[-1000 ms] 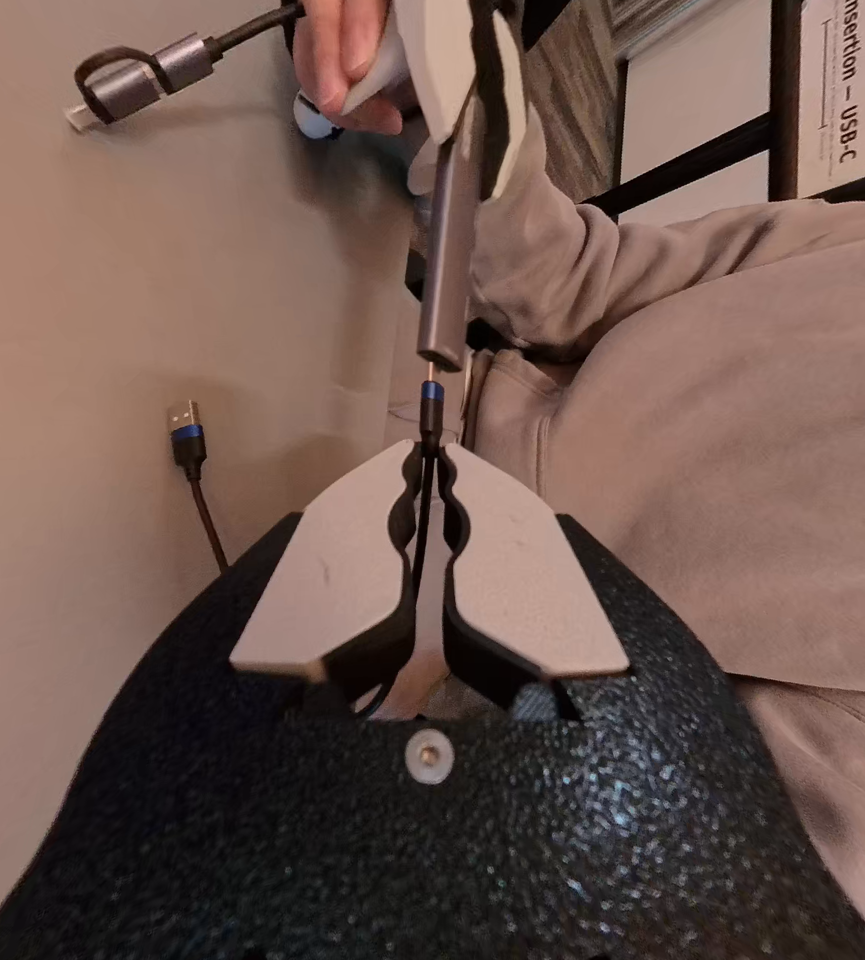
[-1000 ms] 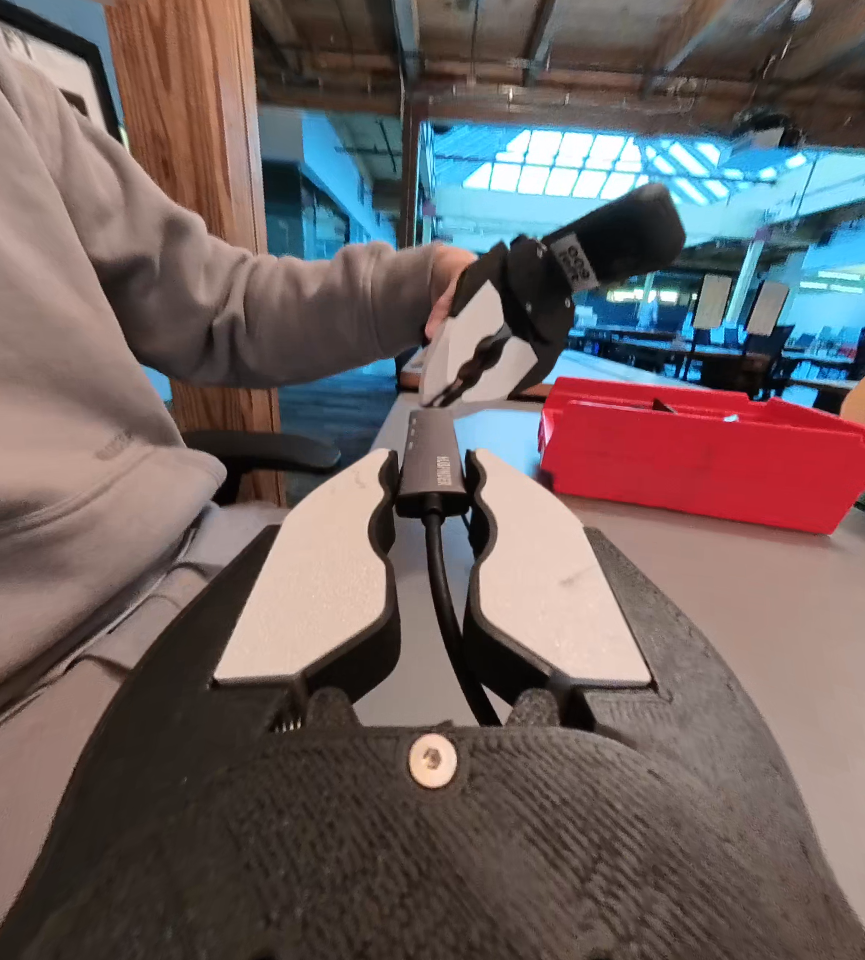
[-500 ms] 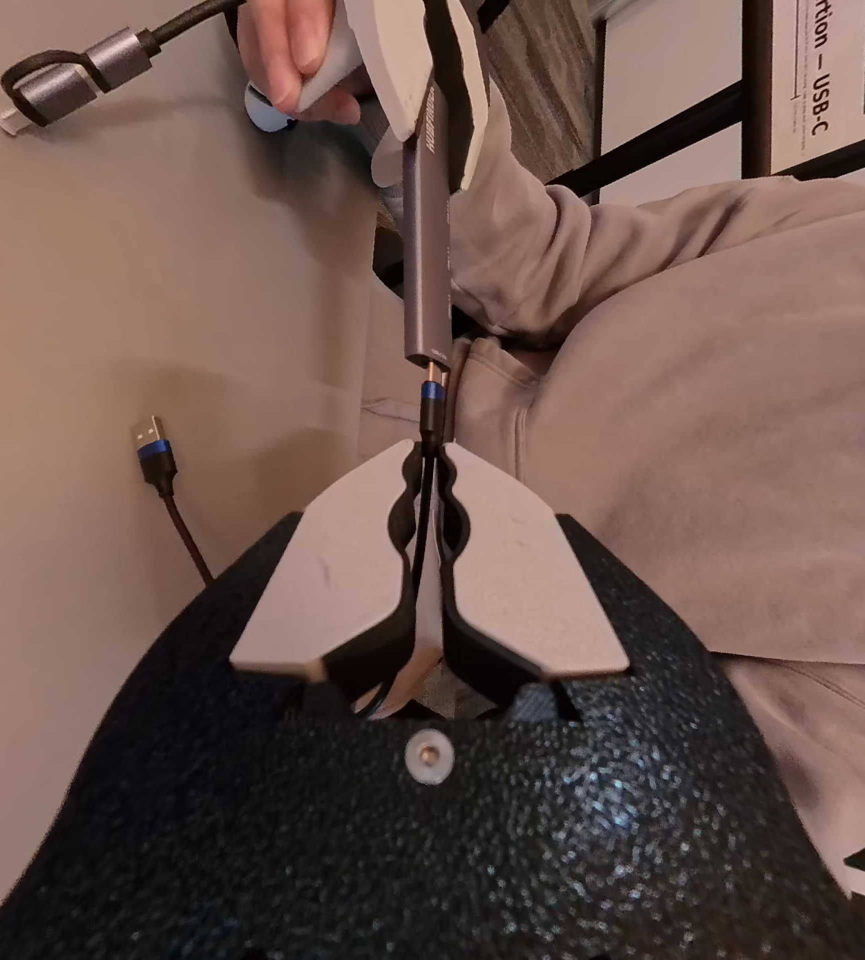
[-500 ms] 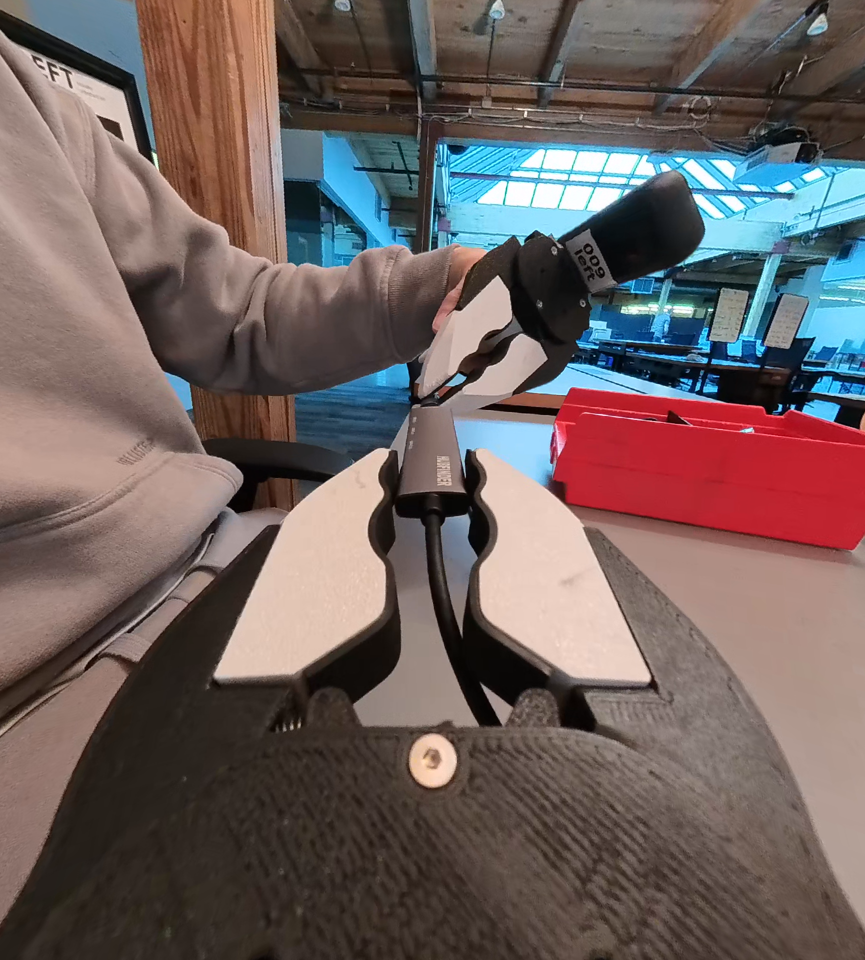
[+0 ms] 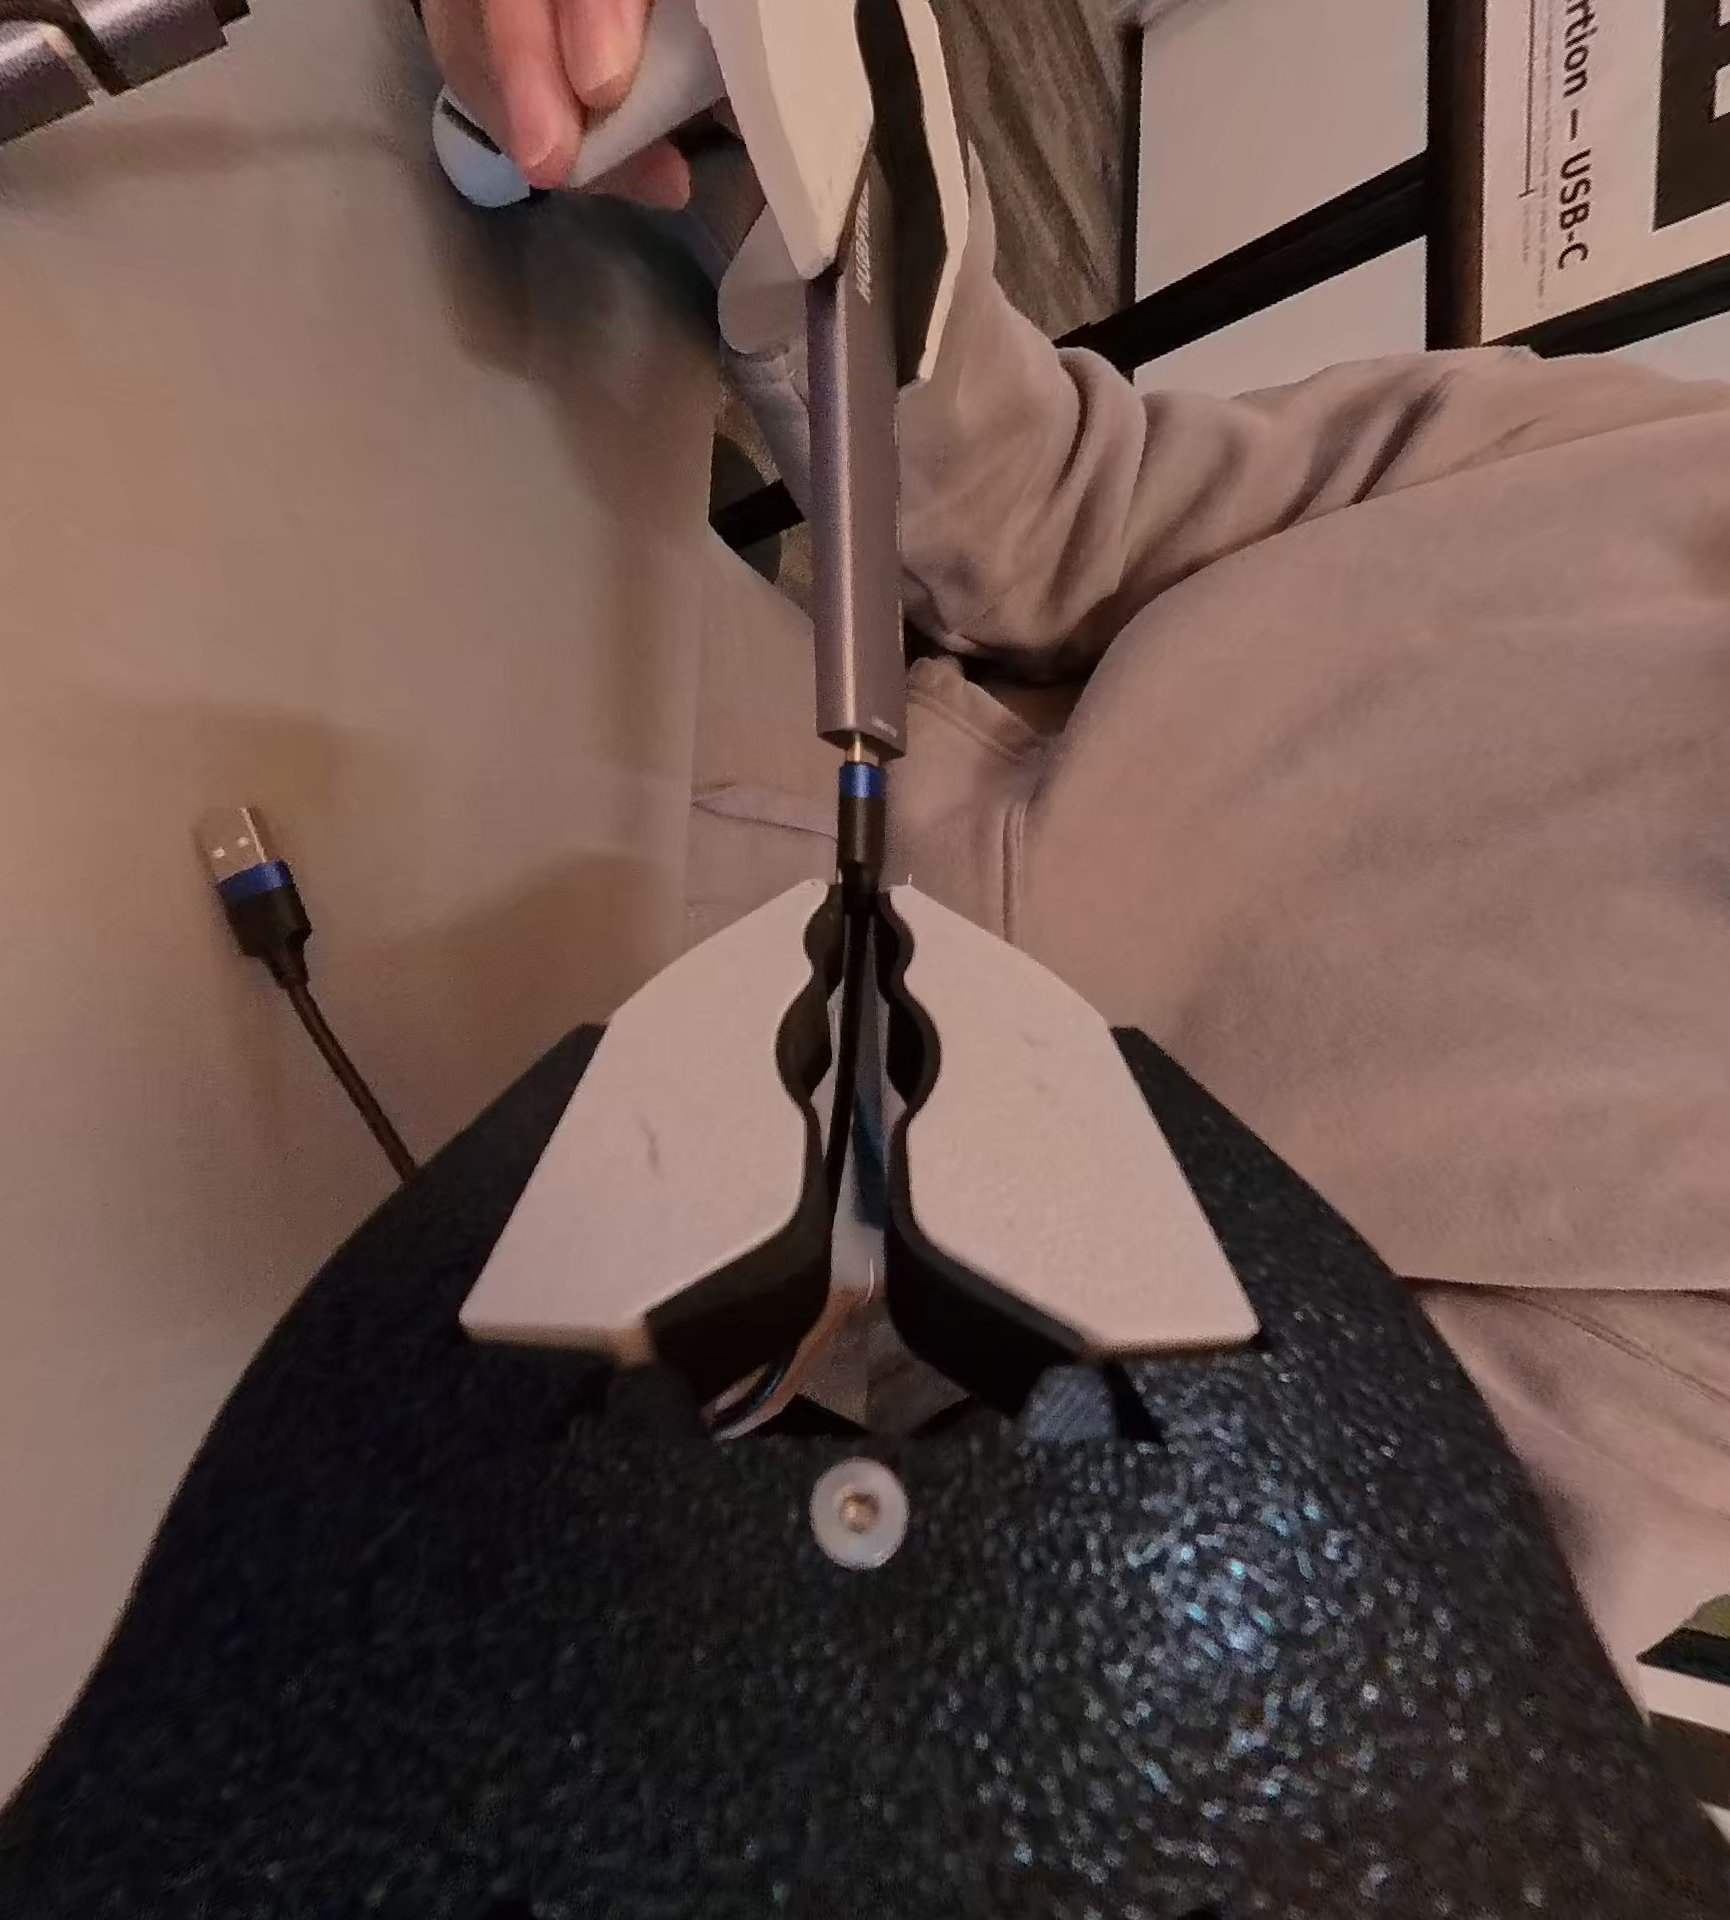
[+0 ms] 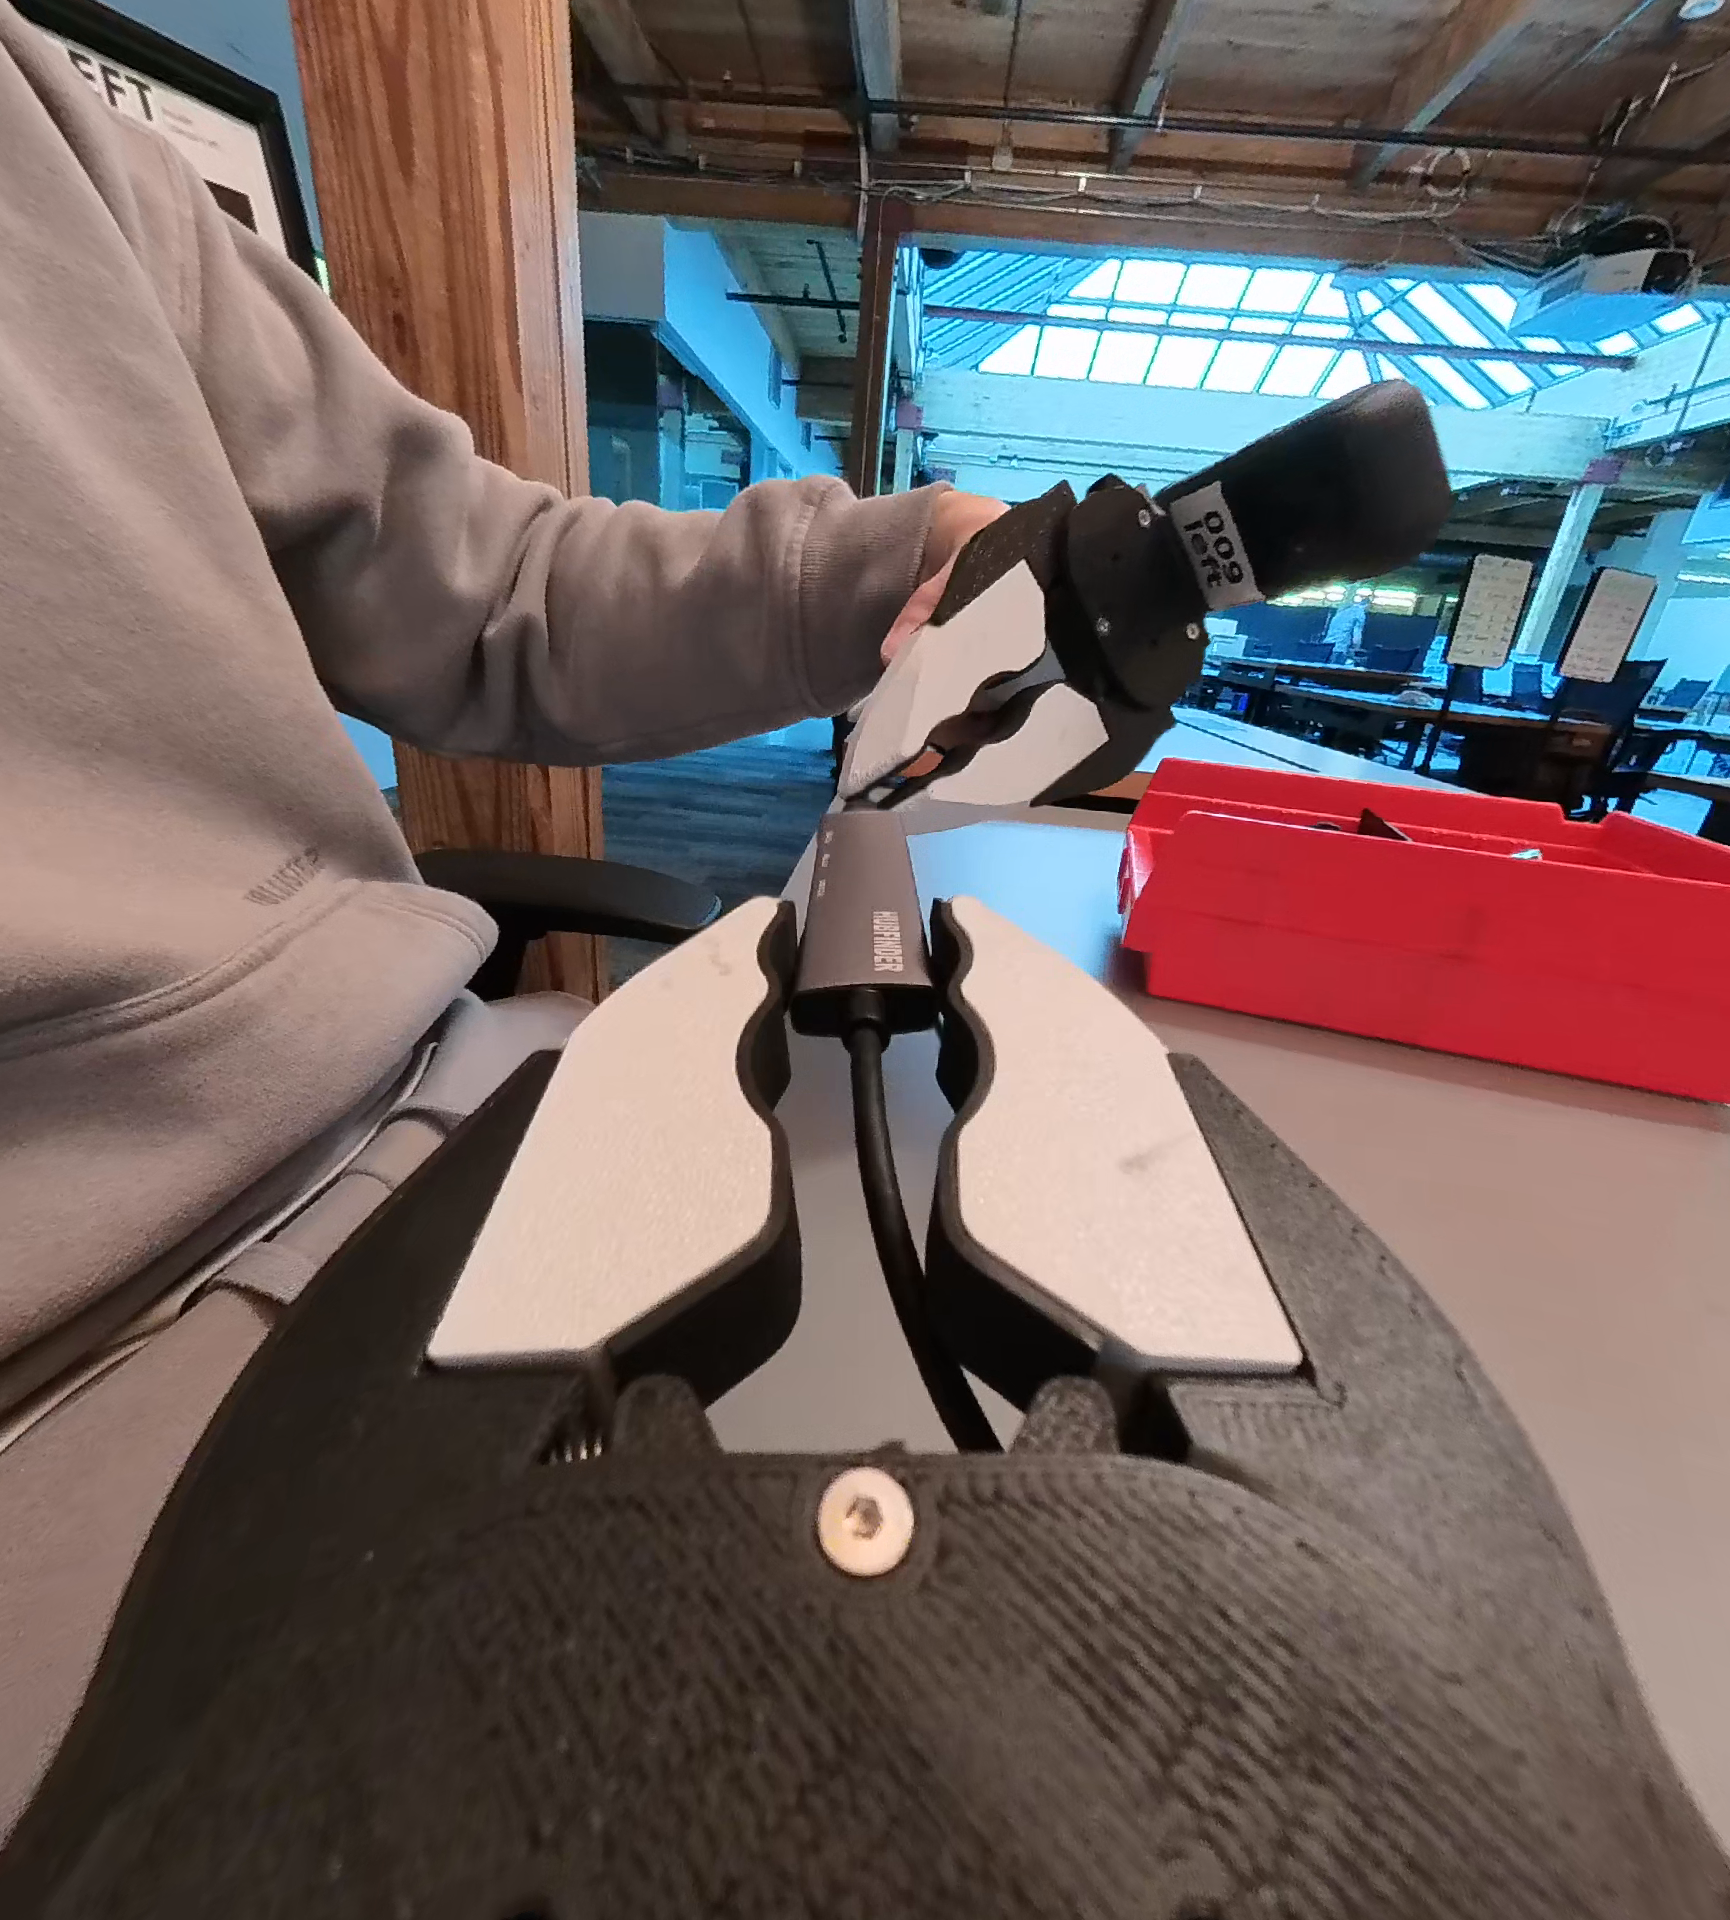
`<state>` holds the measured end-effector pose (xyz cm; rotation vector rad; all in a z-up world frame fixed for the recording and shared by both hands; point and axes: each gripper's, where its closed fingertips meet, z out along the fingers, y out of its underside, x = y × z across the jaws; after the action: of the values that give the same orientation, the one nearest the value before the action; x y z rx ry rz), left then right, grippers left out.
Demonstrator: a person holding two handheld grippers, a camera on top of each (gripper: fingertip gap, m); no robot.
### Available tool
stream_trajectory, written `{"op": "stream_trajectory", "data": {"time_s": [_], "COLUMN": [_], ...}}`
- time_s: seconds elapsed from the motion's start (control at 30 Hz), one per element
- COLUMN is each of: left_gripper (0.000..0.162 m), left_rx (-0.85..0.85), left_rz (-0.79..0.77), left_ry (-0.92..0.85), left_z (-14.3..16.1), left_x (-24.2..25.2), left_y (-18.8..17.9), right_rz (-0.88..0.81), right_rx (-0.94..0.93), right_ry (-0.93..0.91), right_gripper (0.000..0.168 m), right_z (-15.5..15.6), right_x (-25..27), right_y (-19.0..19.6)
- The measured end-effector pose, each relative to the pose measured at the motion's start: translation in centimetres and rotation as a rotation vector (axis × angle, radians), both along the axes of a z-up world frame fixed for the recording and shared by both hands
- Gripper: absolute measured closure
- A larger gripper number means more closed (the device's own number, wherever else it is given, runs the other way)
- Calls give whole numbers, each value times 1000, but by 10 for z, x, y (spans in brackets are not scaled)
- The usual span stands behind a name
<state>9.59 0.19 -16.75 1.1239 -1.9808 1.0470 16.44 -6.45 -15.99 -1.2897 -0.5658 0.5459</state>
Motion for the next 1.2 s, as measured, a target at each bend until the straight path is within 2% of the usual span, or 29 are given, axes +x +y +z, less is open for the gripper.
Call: {"op": "stream_trajectory", "data": {"time_s": [0.2, 0.3, 0.4, 0.47, 0.6, 0.67, 0.87, 1.2], "left_gripper": [157, 157, 156, 150, 143, 142, 151, 152], "left_rx": [9, 64, 83, 88, 259, 303, 237, 300], "left_rz": [2, 19, 109, 147, 127, 136, 212, 288], "left_ry": [-48, -242, -486, -669, -950, -994, -1027, -1115], "left_z": [1, 1, 13, 23, 17, 14, 19, 22], "left_x": [4, 15, 33, 42, 47, 48, 48, 56], "left_y": [-3, 0, 4, 4, 8, 8, 1, 14], "right_rz": [8, -31, -76, -71, -87, -88, -102, -152], "right_rx": [4, 6, 40, 65, 93, 94, 62, -38], "right_ry": [32, 78, 148, 205, 214, 201, 165, 165], "right_gripper": [144, 144, 143, 143, 143, 143, 143, 144], "right_z": [2, 5, 12, 16, 18, 18, 14, 7], "right_x": [3, 11, 24, 29, 31, 29, 26, 28], "right_y": [-3, -1, 0, -2, -2, -1, 4, 17]}}
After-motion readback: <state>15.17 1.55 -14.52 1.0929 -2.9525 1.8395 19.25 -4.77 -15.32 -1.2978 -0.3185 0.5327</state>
